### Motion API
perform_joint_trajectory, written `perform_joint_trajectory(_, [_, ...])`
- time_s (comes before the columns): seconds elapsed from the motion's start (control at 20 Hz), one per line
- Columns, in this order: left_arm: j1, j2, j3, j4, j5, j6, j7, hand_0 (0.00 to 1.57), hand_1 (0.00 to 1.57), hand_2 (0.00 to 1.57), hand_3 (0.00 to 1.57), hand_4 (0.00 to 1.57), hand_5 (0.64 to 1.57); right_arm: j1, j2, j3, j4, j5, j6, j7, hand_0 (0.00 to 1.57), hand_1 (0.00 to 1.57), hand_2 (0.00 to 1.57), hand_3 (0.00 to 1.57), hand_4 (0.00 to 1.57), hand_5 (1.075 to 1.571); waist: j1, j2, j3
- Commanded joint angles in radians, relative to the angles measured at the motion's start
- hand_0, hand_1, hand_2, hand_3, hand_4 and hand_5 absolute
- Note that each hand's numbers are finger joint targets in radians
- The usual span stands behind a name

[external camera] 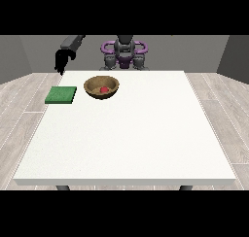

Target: Pick the cup and pour the ball into the bowl, then pick the bowl and place it on the pad

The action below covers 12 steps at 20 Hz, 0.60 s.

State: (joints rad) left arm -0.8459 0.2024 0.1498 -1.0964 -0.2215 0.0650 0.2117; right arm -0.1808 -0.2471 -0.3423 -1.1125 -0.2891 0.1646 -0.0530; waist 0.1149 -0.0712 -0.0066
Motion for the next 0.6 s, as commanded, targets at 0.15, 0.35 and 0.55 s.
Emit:
perform_joint_trajectory(0.15, [0.029, 0.173, 0.205, -0.01, 0.293, -0.292, -0.07, 0.0, 0.0, 0.0, 0.0, 1.06, 1.558, 0.028, 0.106, 0.026, 0.037, 0.033, -0.055, -0.116, 0.0, 0.0, 0.0, 0.0, 0.74, 1.565, 0.049, 0.082, 0.0063])
perform_joint_trajectory(0.35, [0.006, 0.23, 0.225, -0.027, 0.343, -0.354, -0.046, 0.0, 0.0, 0.0, 0.0, 1.04, 1.558, -0.056, 0.1, -0.019, 0.162, 0.023, -0.061, -0.245, 0.0, 0.0, 0.0, 0.0, 0.72, 1.566, 0.068, 0.18, 0.0076])
perform_joint_trajectory(0.55, [0.097, 0.291, 0.267, -0.042, 0.402, -0.416, -0.04, 0.0, 0.0, 0.0, 0.0, 0.98, 1.552, -0.051, 0.128, 0.025, 0.222, 0.056, -0.066, -0.274, 0.0, 0.0, 0.0, 0.0, 0.61, 1.557, 0.046, 0.139, 0.0071])
